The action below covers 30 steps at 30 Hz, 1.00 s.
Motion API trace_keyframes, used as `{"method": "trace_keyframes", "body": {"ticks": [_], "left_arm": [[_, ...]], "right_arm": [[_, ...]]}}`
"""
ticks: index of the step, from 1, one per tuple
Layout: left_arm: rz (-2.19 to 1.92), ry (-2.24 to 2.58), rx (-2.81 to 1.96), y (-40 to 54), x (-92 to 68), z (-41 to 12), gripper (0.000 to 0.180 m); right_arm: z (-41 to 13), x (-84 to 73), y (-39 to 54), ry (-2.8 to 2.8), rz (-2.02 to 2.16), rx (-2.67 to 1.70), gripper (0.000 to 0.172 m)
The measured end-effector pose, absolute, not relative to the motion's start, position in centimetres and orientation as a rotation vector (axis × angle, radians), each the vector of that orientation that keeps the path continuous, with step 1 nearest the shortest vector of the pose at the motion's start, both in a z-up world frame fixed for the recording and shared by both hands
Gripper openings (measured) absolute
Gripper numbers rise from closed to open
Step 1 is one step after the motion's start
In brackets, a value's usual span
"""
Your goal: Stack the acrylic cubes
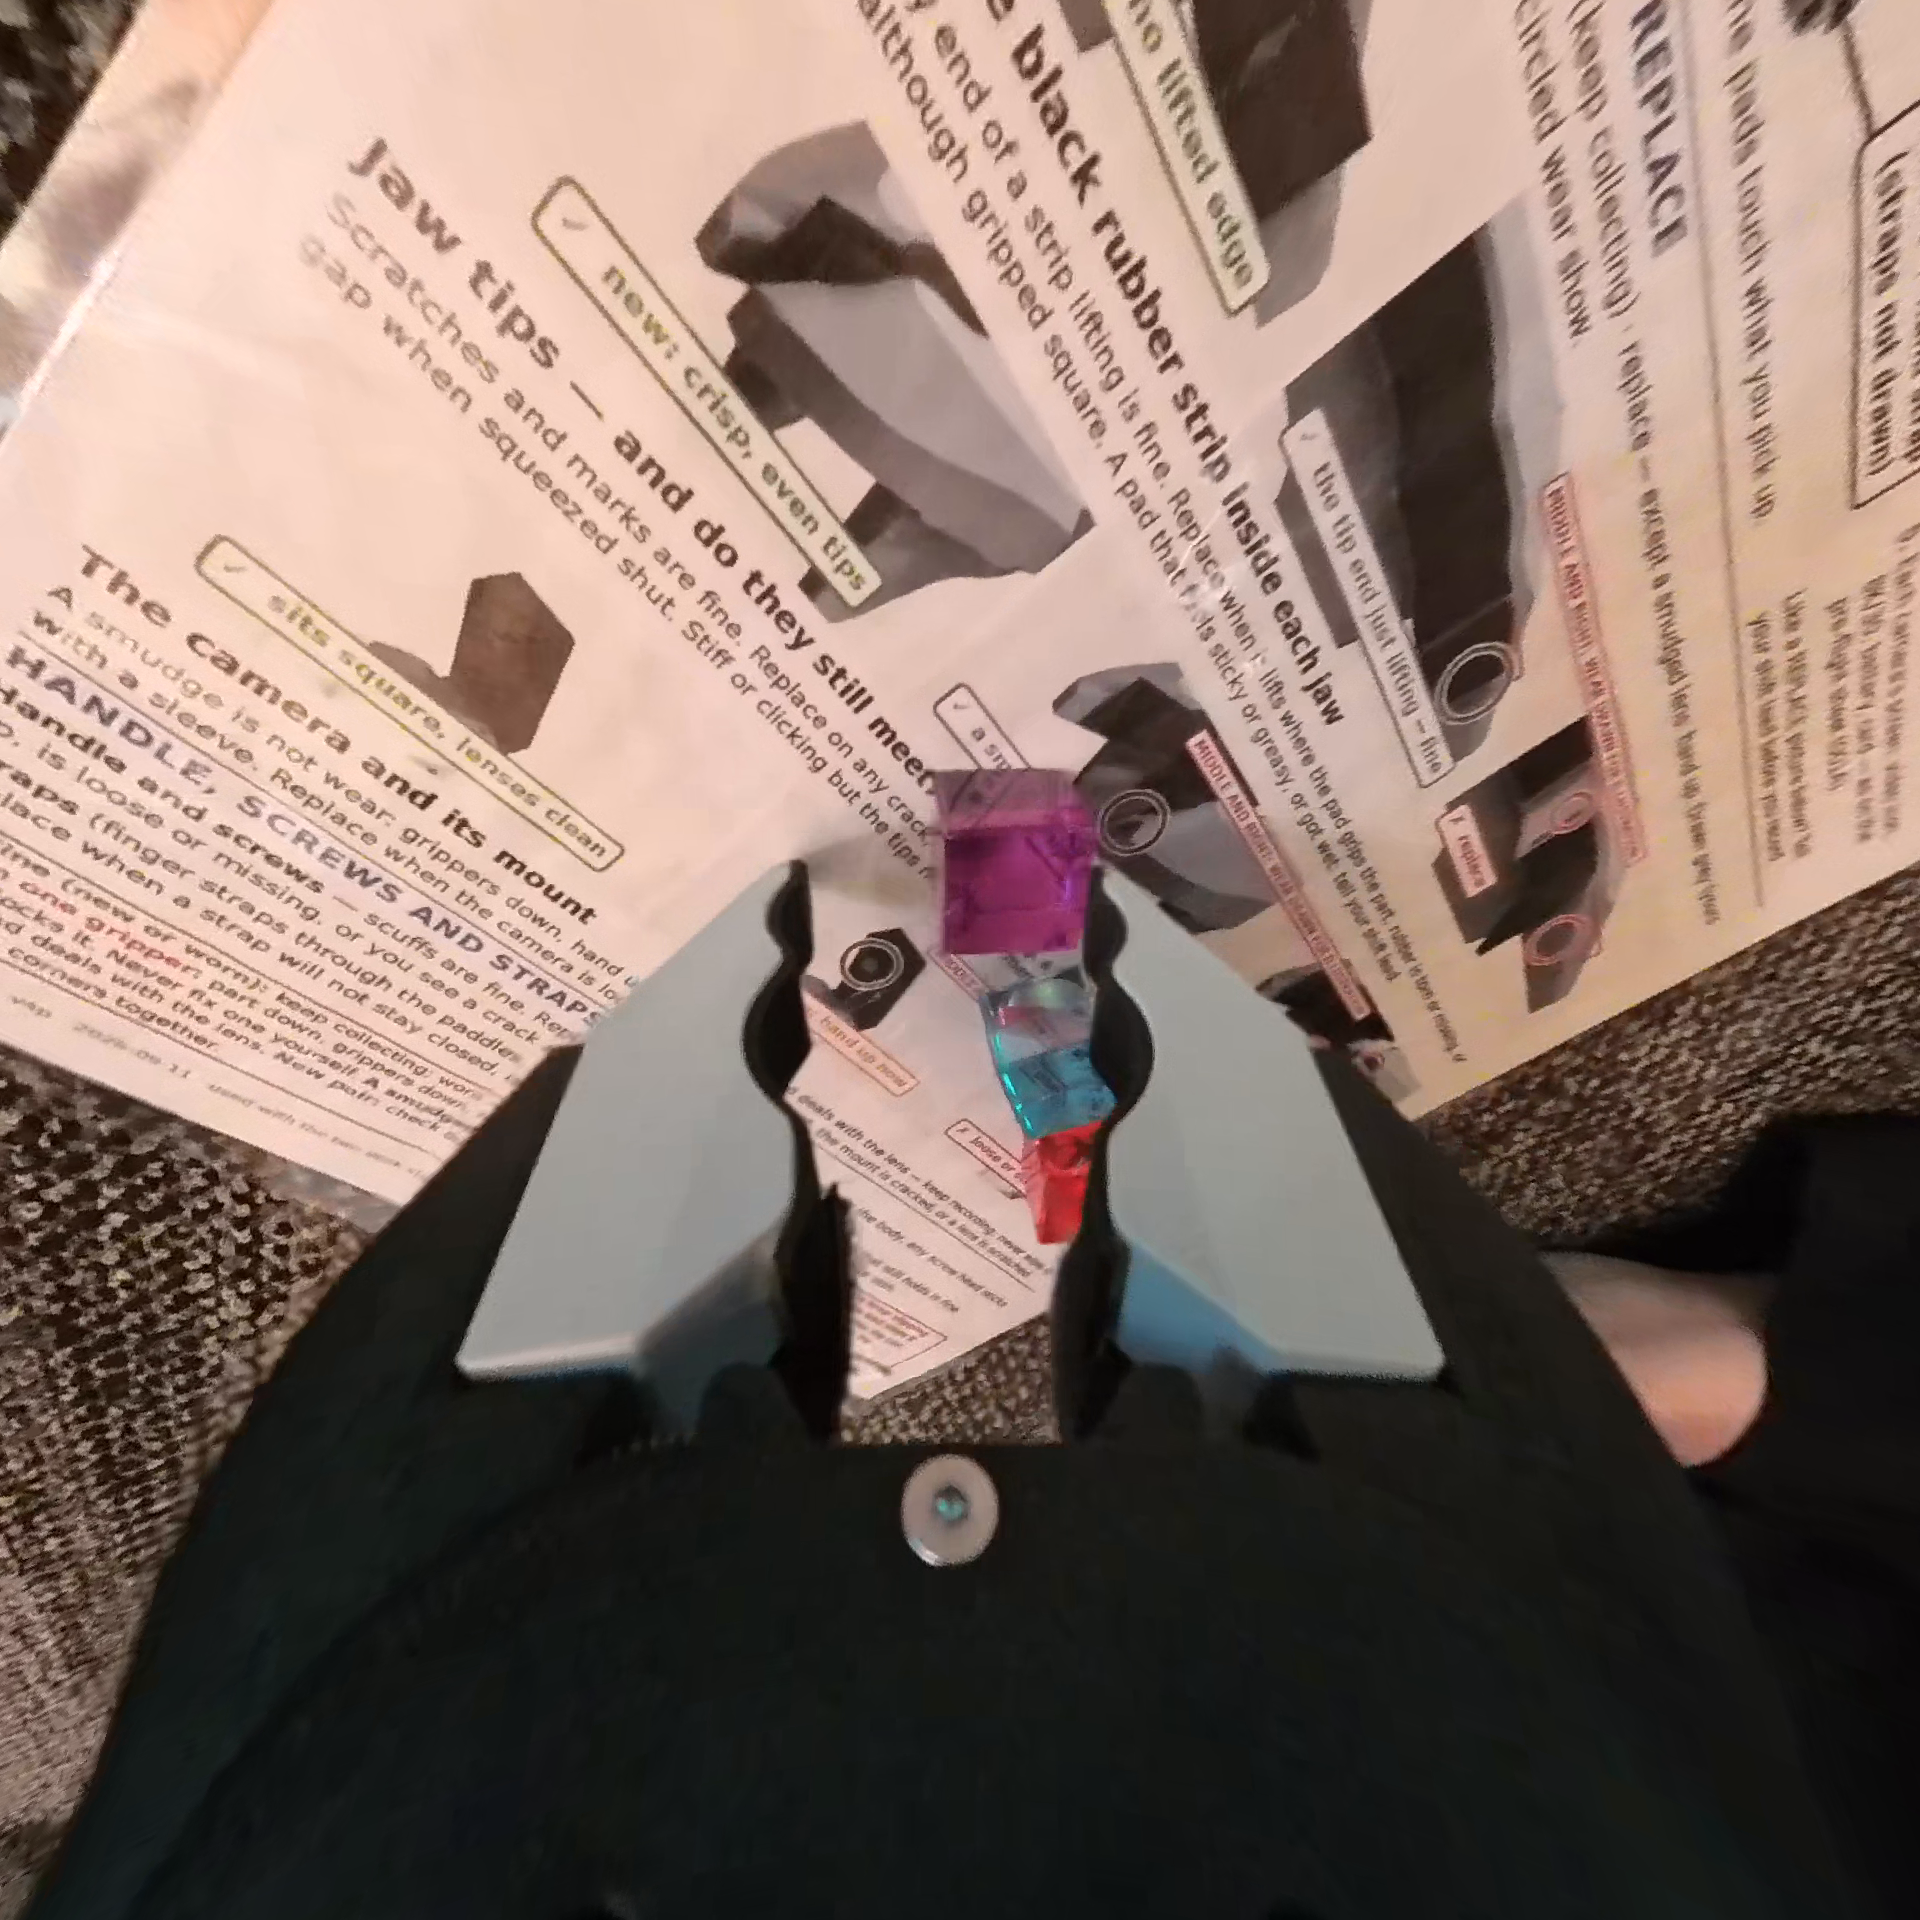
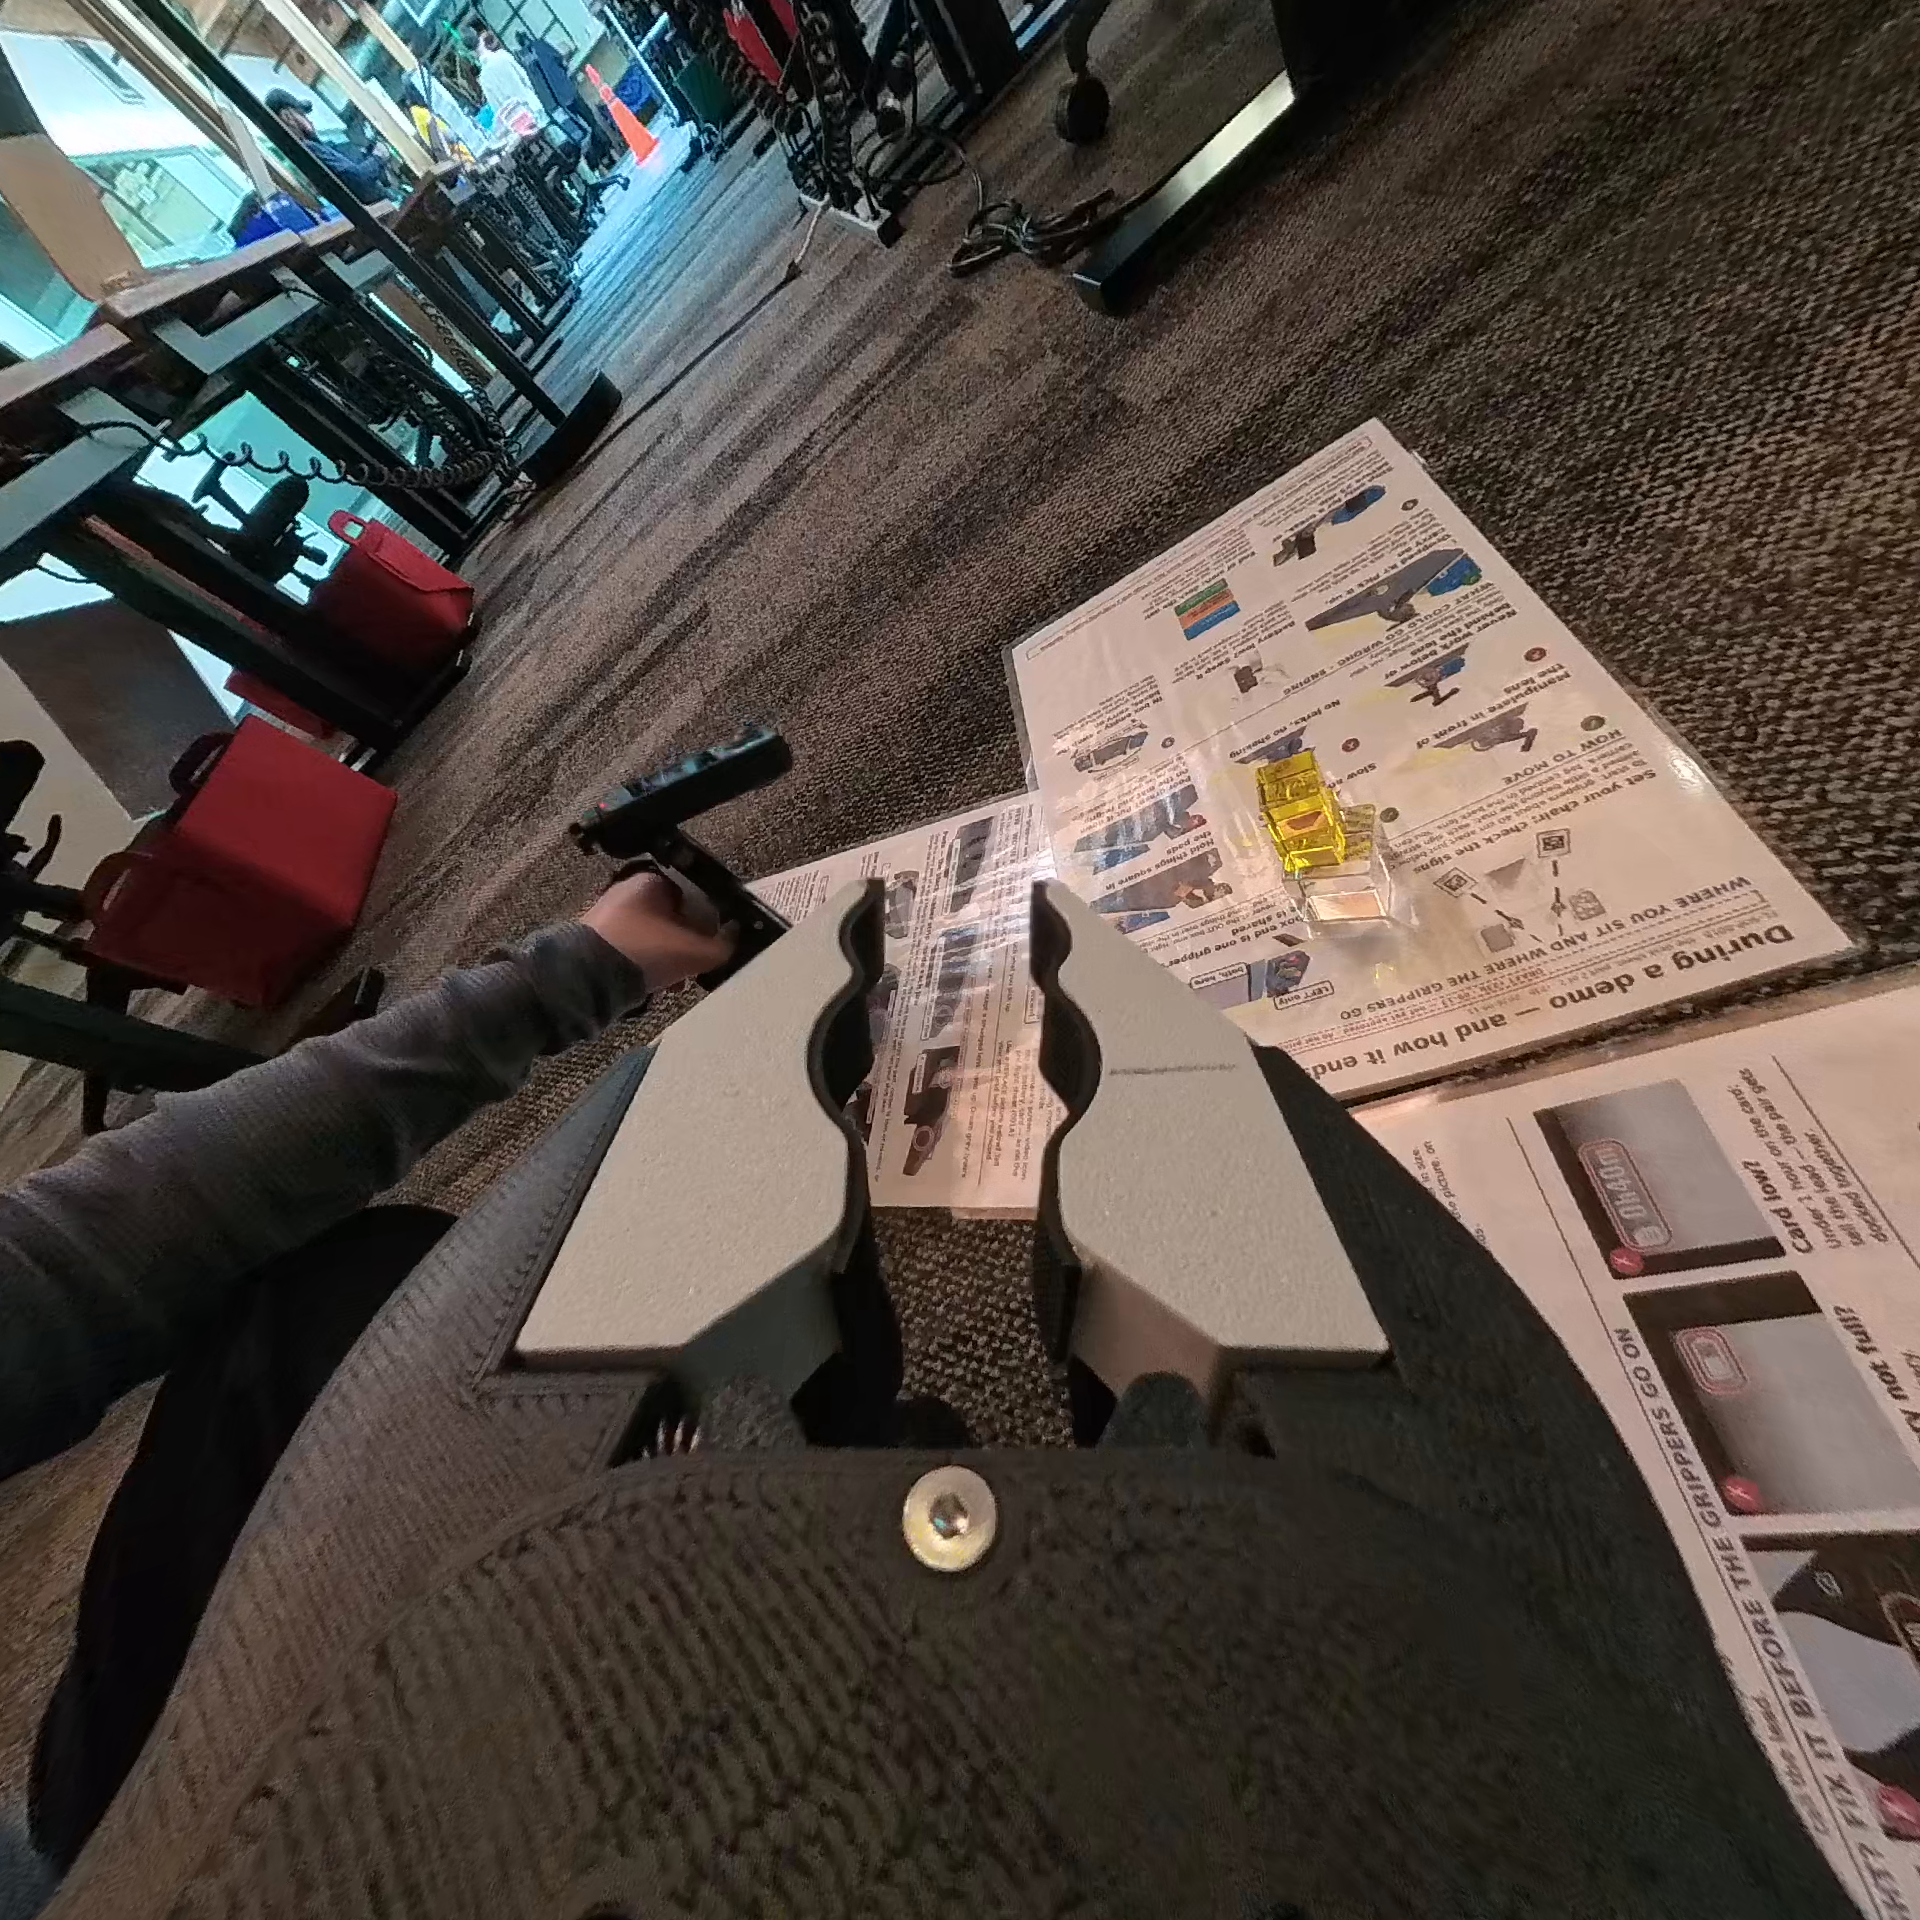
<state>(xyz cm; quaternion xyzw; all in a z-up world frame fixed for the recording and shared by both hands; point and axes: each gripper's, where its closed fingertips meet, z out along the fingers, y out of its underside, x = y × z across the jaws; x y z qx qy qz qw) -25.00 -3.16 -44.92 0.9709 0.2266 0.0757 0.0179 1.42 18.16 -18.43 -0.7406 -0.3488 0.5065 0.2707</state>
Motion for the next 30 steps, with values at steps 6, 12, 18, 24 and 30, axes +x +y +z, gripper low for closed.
{"method": "trace_keyframes", "body": {"ticks": [6,12,18,24,30], "left_arm": [[0.245,0.660,3.042,-2.6,-24.9,-44.2,0.026],[0.246,0.312,3.334,7.3,-22.7,-39.0,0.026],[0.347,-0.229,3.419,20.2,-15.2,-33.0,0.027],[0.349,-0.386,3.309,26.1,-11.4,-32.3,0.026],[0.299,-0.334,3.158,26.1,-11.5,-34.6,0.027]], "right_arm": [[-18.4,1.4,18.3,-0.934,1.361,-1.994,0.026],[-18.3,1.5,18.5,-0.912,1.390,-1.992,0.025],[-19.3,2.3,19.8,-0.909,1.286,-2.031,0.025],[-18.4,3.4,21.1,-0.808,1.325,-2.017,0.024],[-18.0,3.2,20.8,-0.822,1.335,-2.002,0.025]]}}
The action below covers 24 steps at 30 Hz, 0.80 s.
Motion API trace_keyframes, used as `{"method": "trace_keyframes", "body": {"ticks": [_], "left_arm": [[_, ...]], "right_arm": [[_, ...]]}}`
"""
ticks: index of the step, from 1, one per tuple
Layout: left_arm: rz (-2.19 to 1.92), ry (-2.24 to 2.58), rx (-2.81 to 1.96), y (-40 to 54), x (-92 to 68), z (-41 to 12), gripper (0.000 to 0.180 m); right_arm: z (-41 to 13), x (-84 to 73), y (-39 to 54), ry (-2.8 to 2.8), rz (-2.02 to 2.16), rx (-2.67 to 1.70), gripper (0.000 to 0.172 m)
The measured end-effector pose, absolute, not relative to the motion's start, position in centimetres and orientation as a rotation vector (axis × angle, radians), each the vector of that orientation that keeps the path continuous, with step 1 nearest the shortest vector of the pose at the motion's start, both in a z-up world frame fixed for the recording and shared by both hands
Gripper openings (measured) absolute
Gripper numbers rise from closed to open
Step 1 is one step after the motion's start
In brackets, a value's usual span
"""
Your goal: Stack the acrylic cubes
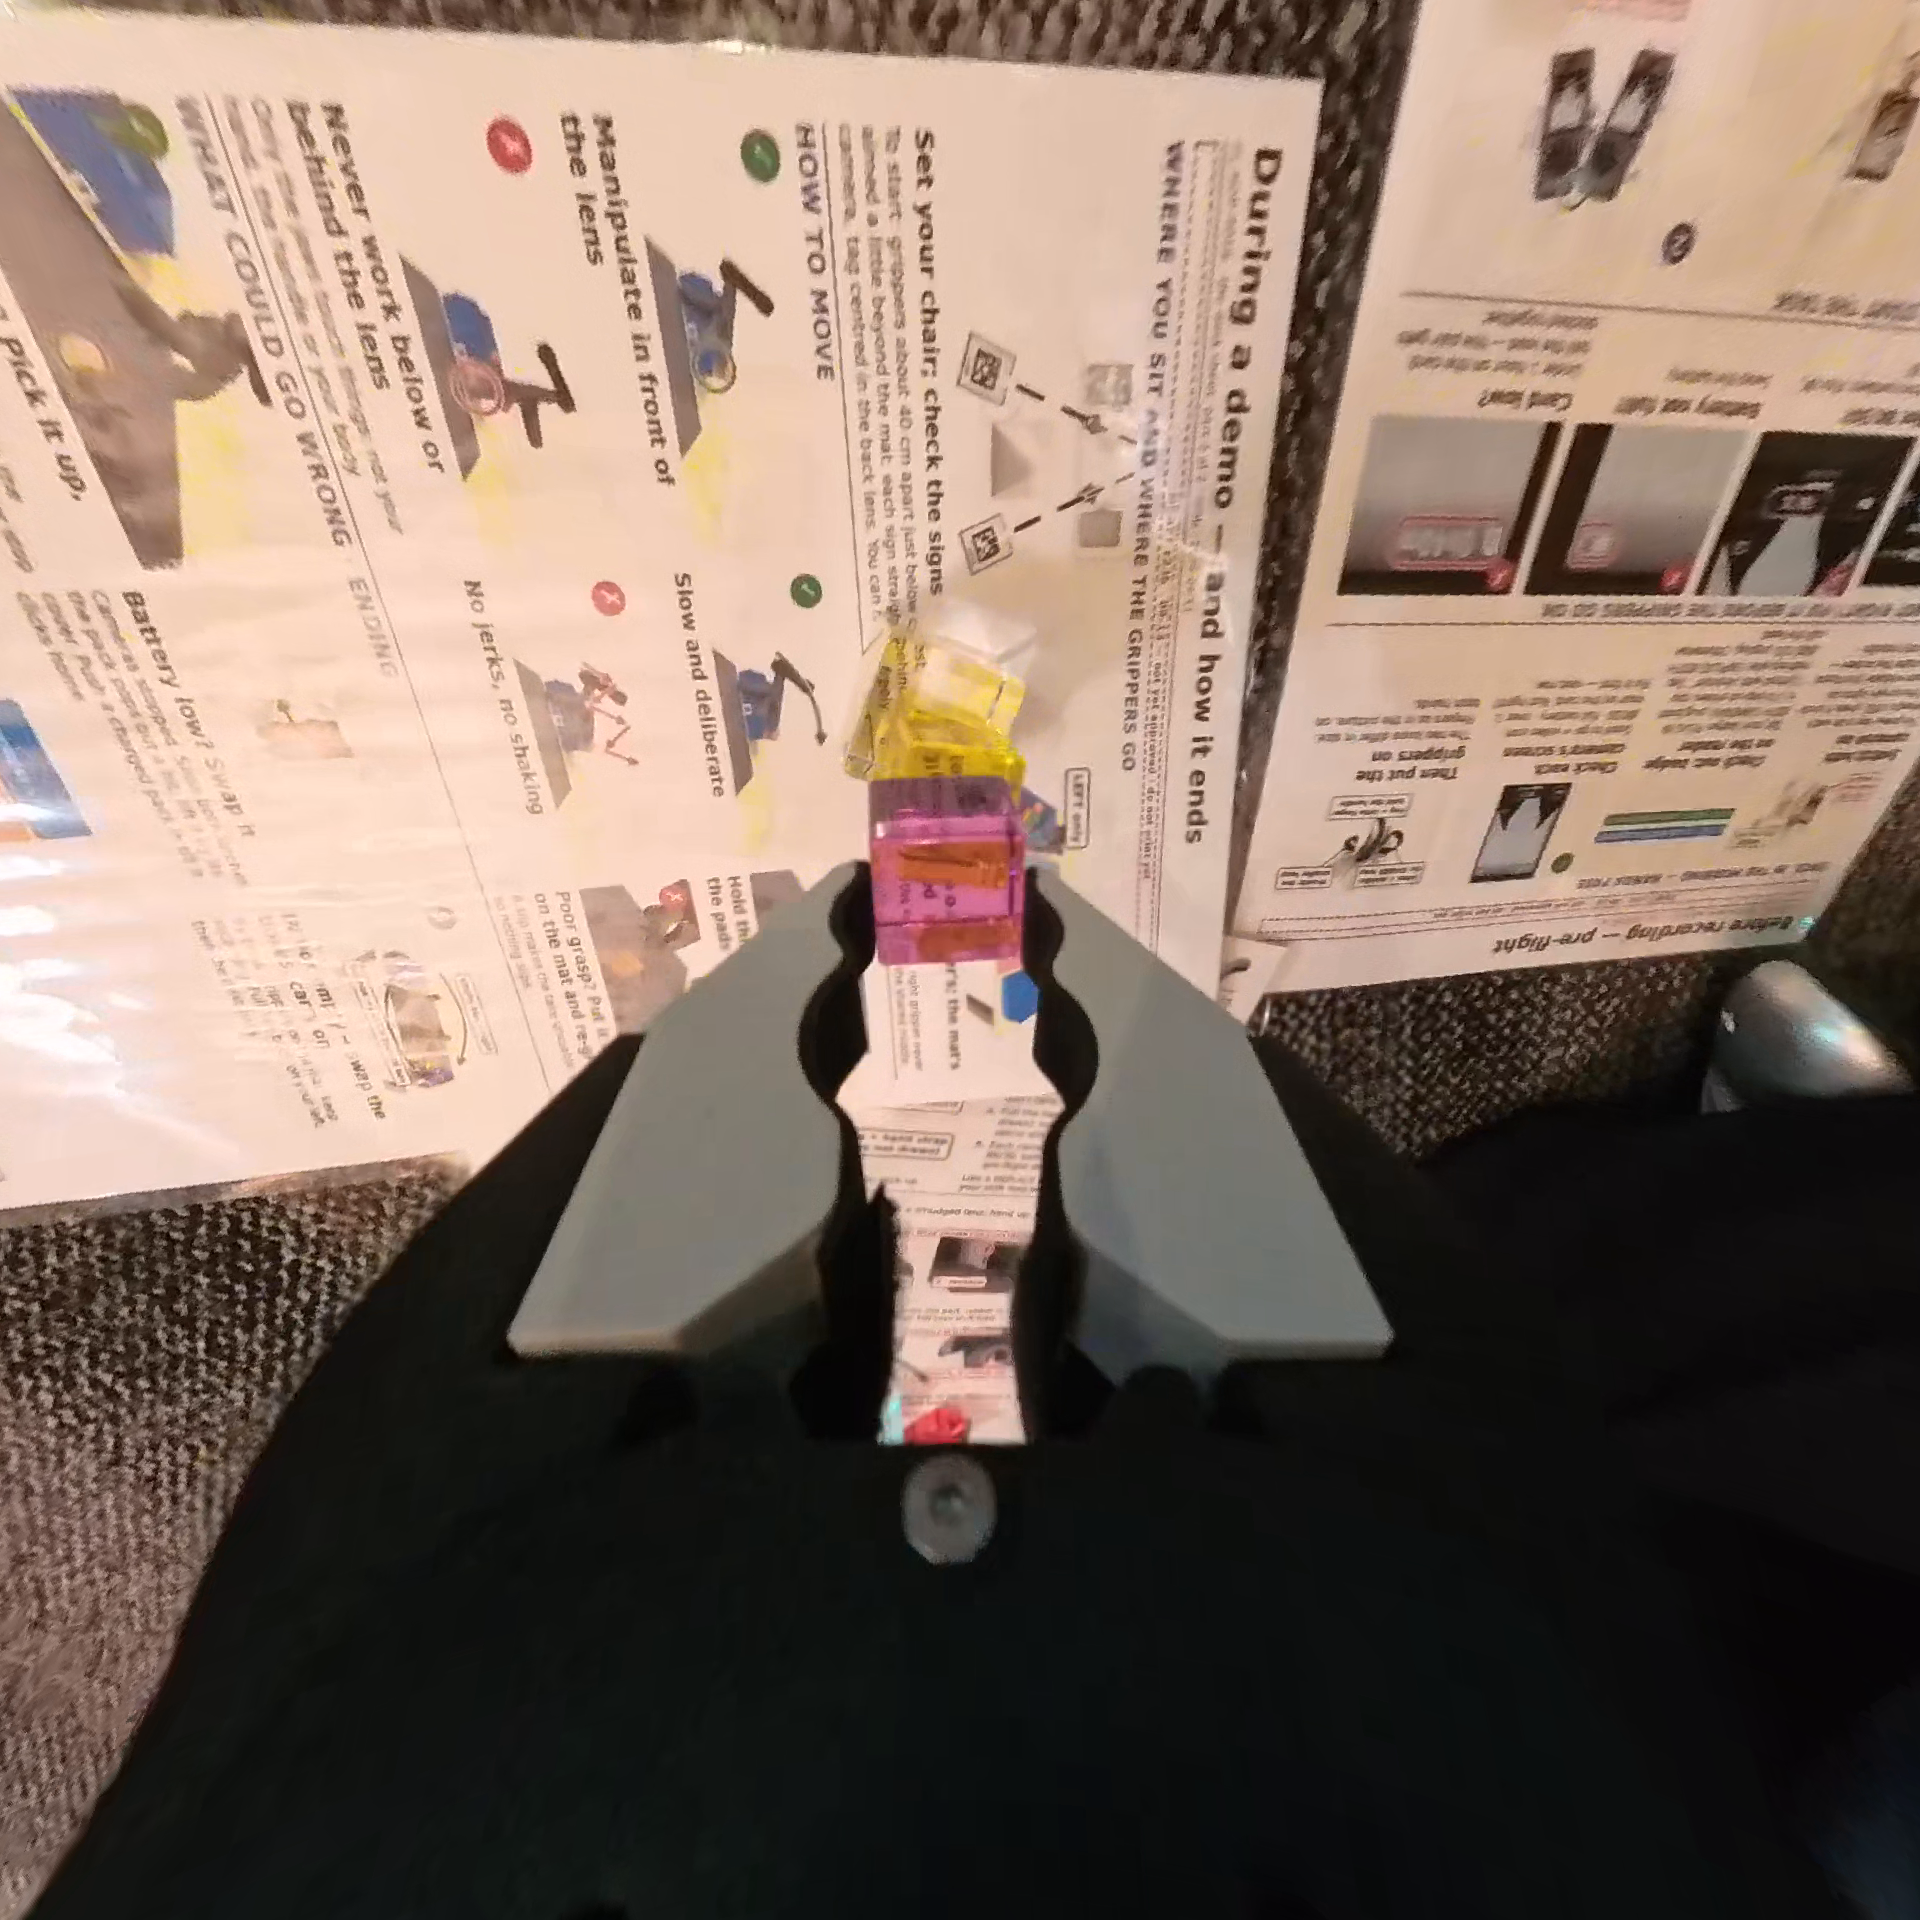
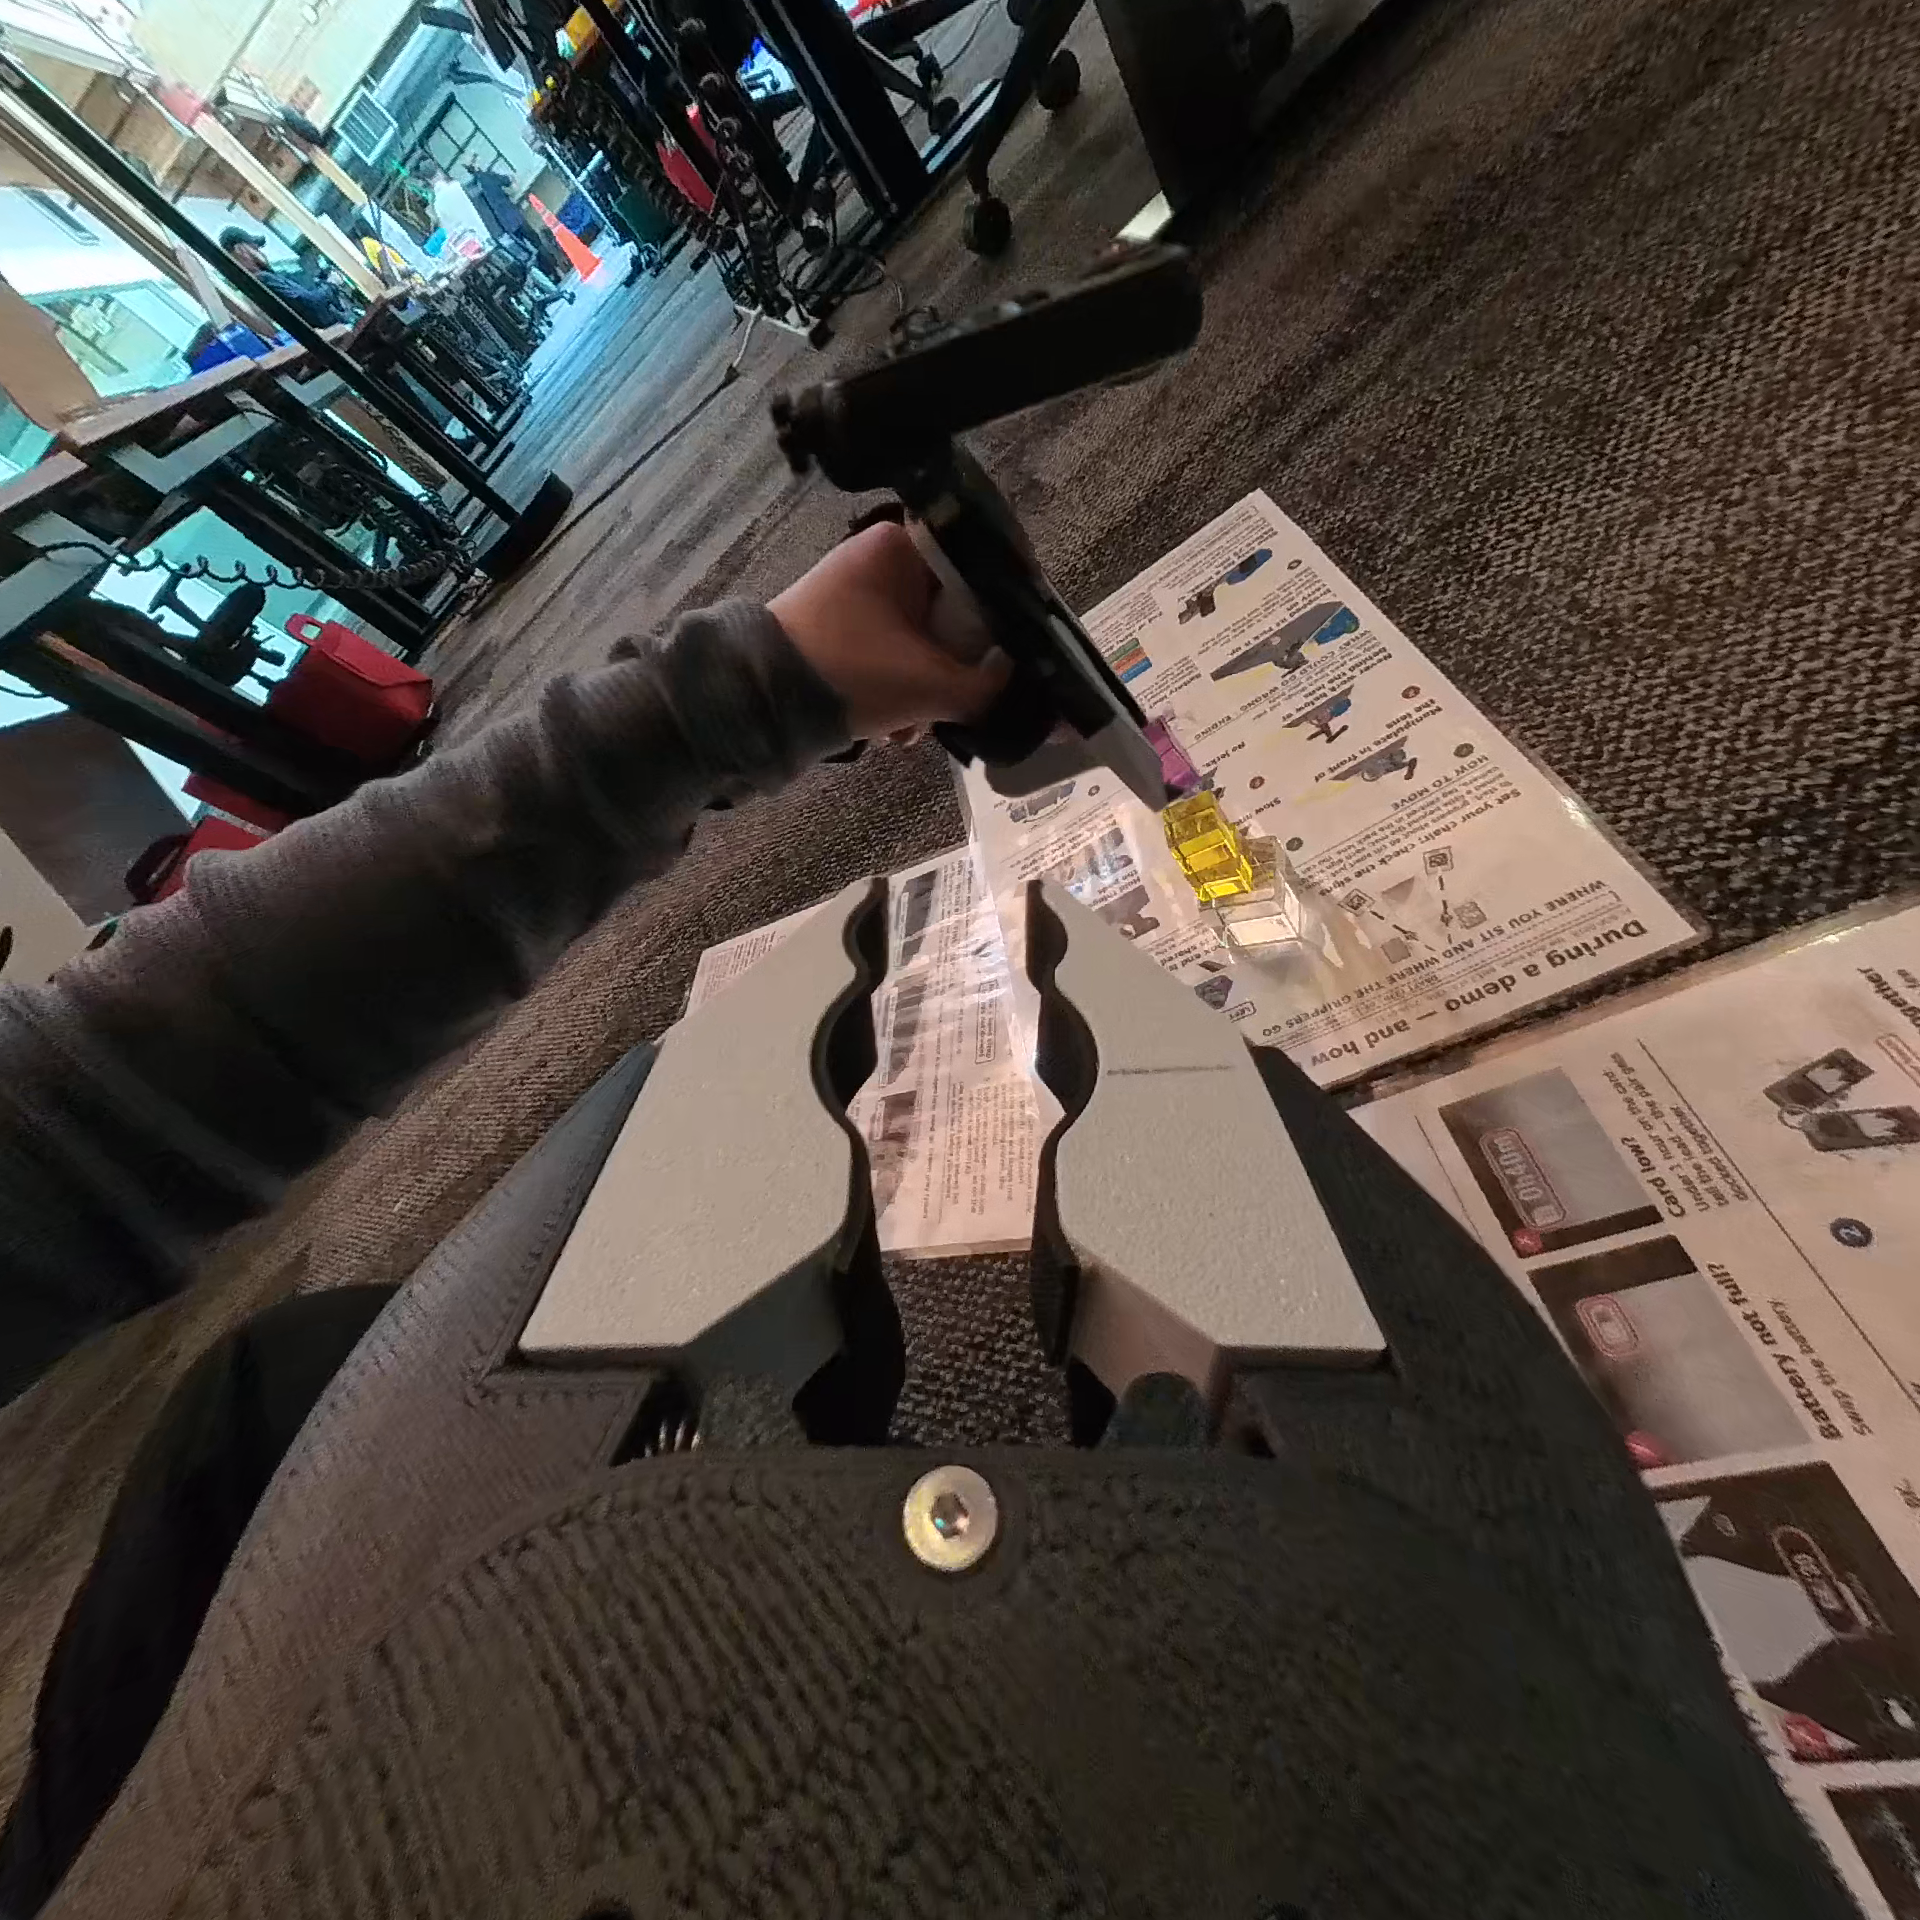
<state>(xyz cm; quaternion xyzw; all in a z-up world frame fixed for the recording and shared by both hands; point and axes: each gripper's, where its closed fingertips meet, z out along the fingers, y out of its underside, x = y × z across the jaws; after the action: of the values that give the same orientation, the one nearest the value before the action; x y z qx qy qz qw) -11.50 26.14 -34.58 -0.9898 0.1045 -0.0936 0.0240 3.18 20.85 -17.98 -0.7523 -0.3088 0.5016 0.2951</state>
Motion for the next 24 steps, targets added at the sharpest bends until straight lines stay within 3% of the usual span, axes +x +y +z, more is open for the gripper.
{"method": "trace_keyframes", "body": {"ticks": [19,24], "left_arm": [[-0.278,0.268,-3.143,26.2,-11.0,-36.2,0.028],[-0.280,0.211,-3.106,25.9,-11.1,-35.9,0.083]], "right_arm": [[-18.0,3.0,20.6,-0.826,1.359,-2.003,0.025],[-18.0,3.0,20.6,-0.831,1.348,-2.002,0.024]]}}
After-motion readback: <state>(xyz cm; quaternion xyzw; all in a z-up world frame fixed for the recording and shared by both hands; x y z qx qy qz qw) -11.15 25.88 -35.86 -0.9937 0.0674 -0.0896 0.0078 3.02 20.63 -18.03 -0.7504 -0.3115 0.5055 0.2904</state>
